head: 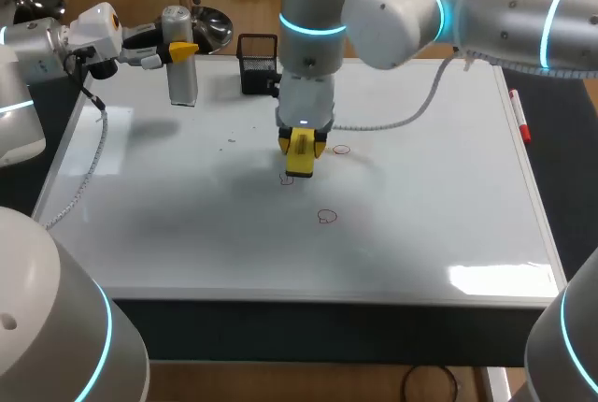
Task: Pick up the inspection probe, press it on each red-marked spot on the whiteboard one by one, put down the probe, pick up the eraser, and wipe off all the red marks.
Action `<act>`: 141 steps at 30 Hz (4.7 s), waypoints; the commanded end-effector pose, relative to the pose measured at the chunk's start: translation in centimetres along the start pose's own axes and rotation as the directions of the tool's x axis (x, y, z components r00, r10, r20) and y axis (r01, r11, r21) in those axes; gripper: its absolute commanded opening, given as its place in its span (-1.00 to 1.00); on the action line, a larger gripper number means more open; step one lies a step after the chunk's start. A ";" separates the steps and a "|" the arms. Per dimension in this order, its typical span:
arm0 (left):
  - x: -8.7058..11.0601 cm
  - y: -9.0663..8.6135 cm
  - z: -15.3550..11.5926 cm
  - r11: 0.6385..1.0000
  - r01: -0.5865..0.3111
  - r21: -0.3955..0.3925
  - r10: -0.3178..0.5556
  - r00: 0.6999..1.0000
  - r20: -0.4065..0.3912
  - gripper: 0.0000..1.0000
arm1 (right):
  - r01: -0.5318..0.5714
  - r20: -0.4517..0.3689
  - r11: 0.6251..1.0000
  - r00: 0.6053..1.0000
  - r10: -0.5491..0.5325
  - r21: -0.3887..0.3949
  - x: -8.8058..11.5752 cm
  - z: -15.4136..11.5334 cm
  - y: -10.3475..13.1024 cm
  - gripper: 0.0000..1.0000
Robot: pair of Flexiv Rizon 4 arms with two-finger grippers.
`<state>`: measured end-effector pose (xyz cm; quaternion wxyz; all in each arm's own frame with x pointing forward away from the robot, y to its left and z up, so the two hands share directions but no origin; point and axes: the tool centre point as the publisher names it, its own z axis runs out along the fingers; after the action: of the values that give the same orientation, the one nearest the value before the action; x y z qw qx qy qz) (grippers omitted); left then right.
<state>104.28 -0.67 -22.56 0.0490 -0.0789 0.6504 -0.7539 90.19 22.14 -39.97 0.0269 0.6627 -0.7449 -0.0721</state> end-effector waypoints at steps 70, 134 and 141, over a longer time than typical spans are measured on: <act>0.2 -0.2 0.0 1.000 -0.002 -0.001 0.002 1.000 0.004 -1.00 | -0.002 -0.020 1.000 1.000 0.003 0.024 -1.7 -0.3 0.2 -1.00; 0.2 -0.2 0.0 1.000 -0.002 -0.001 0.002 1.000 0.004 -1.00 | -0.062 -0.104 0.997 0.993 0.059 -0.034 1.4 3.4 -0.3 -1.00; 0.2 -0.2 0.0 1.000 -0.002 -0.001 0.002 1.000 0.004 -1.00 | -0.038 -0.101 0.999 0.994 0.037 -0.009 0.6 1.5 -0.1 -1.00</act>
<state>104.28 -0.66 -22.55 0.0490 -0.0789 0.6505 -0.7538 90.28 21.57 -42.45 0.0709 0.6499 -0.7552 -0.0478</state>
